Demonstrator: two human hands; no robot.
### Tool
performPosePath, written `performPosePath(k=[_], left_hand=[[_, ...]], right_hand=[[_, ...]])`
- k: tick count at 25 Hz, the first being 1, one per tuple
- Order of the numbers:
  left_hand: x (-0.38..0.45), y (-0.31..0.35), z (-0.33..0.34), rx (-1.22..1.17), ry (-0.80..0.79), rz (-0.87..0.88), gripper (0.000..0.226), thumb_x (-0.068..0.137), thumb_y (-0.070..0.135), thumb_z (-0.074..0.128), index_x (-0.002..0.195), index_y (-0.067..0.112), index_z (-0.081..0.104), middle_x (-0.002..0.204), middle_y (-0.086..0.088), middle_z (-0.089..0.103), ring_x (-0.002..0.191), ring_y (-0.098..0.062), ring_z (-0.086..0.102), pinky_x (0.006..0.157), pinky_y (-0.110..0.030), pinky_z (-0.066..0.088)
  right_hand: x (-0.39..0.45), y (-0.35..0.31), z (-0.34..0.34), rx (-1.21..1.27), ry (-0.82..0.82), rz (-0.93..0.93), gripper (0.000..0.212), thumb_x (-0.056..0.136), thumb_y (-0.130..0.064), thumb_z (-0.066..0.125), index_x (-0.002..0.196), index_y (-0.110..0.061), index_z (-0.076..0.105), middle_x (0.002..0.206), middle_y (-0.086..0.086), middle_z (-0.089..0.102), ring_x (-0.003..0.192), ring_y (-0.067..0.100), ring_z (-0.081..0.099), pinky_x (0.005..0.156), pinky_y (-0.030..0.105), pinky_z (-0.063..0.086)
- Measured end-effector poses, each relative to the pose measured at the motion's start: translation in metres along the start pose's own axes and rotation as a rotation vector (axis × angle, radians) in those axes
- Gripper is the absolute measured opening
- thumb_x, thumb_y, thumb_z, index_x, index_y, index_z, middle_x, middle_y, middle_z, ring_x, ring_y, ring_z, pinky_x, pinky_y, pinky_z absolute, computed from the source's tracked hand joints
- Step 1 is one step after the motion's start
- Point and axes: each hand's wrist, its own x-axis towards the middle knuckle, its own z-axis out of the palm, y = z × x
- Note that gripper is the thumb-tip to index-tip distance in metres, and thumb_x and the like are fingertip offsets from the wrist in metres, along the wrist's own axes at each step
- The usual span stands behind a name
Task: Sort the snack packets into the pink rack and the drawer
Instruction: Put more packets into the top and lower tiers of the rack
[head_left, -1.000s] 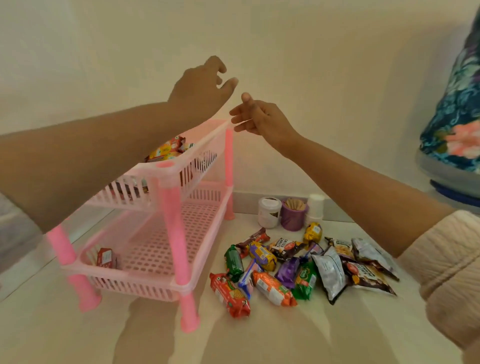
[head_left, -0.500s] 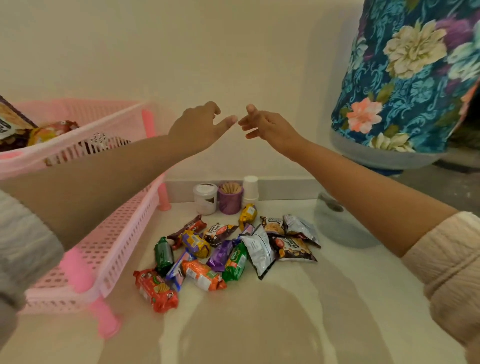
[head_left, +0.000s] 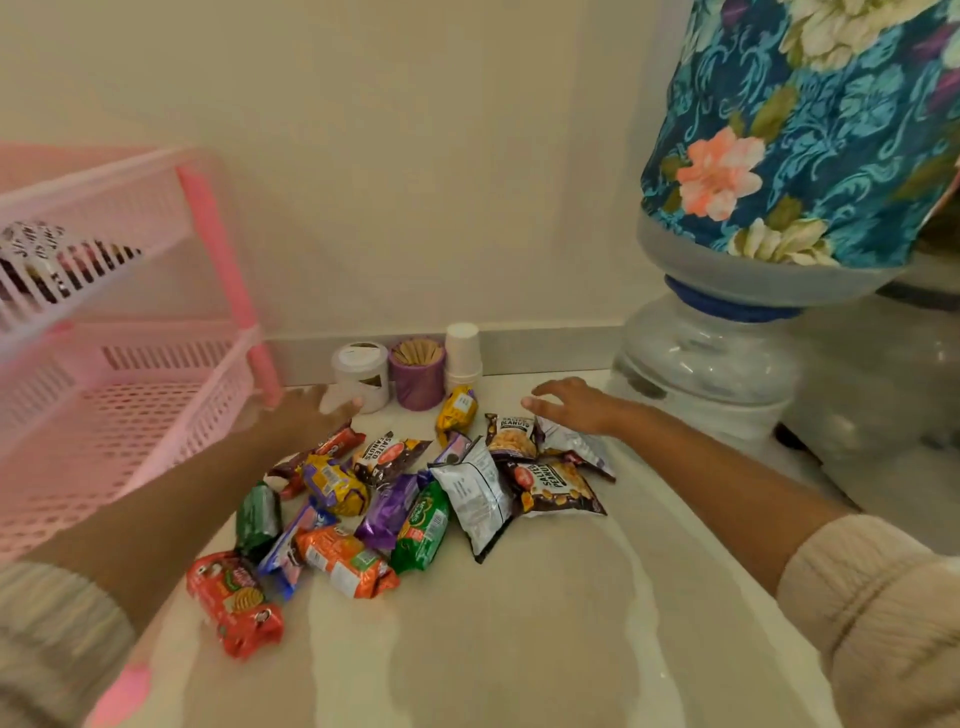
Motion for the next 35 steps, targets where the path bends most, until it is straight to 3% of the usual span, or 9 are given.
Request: performPosePath(k=[2, 6, 10, 14, 20, 24, 31, 33, 35], left_hand=[[0.008, -0.01, 0.021, -0.001, -0.043, -0.054, 0.078, 0.088, 0.064, 0.029, 0.147, 0.014, 0.018, 0.155, -0.018, 0.013, 0.143, -0.034, 0.014, 0.115, -0.054, 0.012], [0.033, -0.022, 0.048, -0.032, -0.046, -0.127, 0.079, 0.085, 0.068, 0.033, 0.148, 0.023, 0.016, 0.157, -0.013, 0.011, 0.144, -0.028, 0.008, 0.115, -0.051, 0.006], [0.056, -0.029, 0.075, -0.101, -0.012, -0.16, 0.082, 0.081, 0.074, 0.033, 0.145, 0.024, 0.021, 0.153, -0.016, 0.021, 0.141, -0.034, 0.019, 0.115, -0.05, 0.015], [0.077, -0.033, 0.088, -0.163, 0.055, -0.255, 0.073, 0.085, 0.067, 0.035, 0.143, 0.022, 0.027, 0.144, -0.019, 0.037, 0.132, -0.04, 0.034, 0.109, -0.053, 0.028], [0.084, -0.033, 0.099, -0.104, -0.04, -0.248, 0.069, 0.082, 0.061, 0.052, 0.129, 0.011, 0.041, 0.122, -0.019, 0.055, 0.111, -0.038, 0.053, 0.096, -0.049, 0.043], [0.073, -0.019, 0.102, -0.042, 0.02, -0.239, 0.05, 0.088, 0.05, 0.048, 0.122, 0.014, 0.045, 0.117, -0.015, 0.055, 0.108, -0.038, 0.053, 0.093, -0.049, 0.044], [0.037, 0.008, 0.105, -0.061, 0.035, -0.211, 0.039, 0.09, 0.044, 0.049, 0.119, 0.018, 0.047, 0.119, -0.009, 0.055, 0.111, -0.034, 0.051, 0.092, -0.047, 0.04], [0.029, 0.013, 0.098, -0.086, 0.071, -0.211, 0.035, 0.09, 0.04, 0.051, 0.117, 0.017, 0.048, 0.117, -0.008, 0.057, 0.108, -0.032, 0.054, 0.091, -0.046, 0.038], [0.018, 0.018, 0.088, -0.123, 0.151, -0.184, 0.034, 0.09, 0.037, 0.053, 0.116, 0.016, 0.047, 0.114, -0.009, 0.056, 0.105, -0.033, 0.055, 0.088, -0.047, 0.04]], right_hand=[[0.015, 0.01, 0.017, -0.009, 0.016, 0.049, 0.069, 0.085, -0.067, 0.036, 0.14, -0.025, 0.034, 0.15, 0.014, 0.027, 0.138, 0.034, 0.024, 0.113, 0.05, 0.021], [0.043, 0.022, 0.037, 0.021, 0.101, 0.276, 0.08, 0.076, -0.08, 0.032, 0.142, -0.036, 0.024, 0.154, 0.01, 0.018, 0.139, 0.038, 0.02, 0.109, 0.063, 0.018], [0.07, 0.026, 0.051, 0.057, 0.088, 0.363, 0.084, 0.072, -0.084, 0.027, 0.143, -0.04, 0.018, 0.155, 0.011, 0.014, 0.14, 0.039, 0.016, 0.107, 0.069, 0.012], [0.101, -0.001, 0.054, -0.006, 0.123, 0.269, 0.084, 0.07, -0.086, 0.026, 0.142, -0.043, 0.018, 0.156, 0.008, 0.014, 0.14, 0.04, 0.014, 0.104, 0.072, 0.007], [0.138, -0.043, 0.074, 0.145, -0.135, 0.133, 0.088, 0.076, -0.077, 0.037, 0.146, -0.034, 0.007, 0.148, 0.022, 0.031, 0.126, 0.04, 0.043, 0.106, 0.049, 0.036], [0.145, -0.064, 0.087, 0.229, -0.146, 0.183, 0.09, 0.076, -0.071, 0.05, 0.144, -0.02, 0.021, 0.144, 0.017, 0.039, 0.127, 0.035, 0.043, 0.106, 0.046, 0.037], [0.115, -0.068, 0.092, 0.265, -0.127, 0.109, 0.073, 0.076, -0.051, 0.062, 0.134, -0.017, 0.034, 0.128, 0.012, 0.053, 0.11, 0.028, 0.054, 0.093, 0.038, 0.045], [0.103, -0.069, 0.092, 0.248, -0.095, 0.096, 0.073, 0.072, -0.052, 0.065, 0.131, -0.021, 0.035, 0.124, 0.009, 0.057, 0.11, 0.027, 0.054, 0.105, 0.048, 0.035], [0.089, -0.071, 0.094, 0.224, -0.043, 0.099, 0.077, 0.068, -0.053, 0.067, 0.131, -0.025, 0.032, 0.12, 0.007, 0.06, 0.113, 0.027, 0.053, 0.113, 0.056, 0.012]])
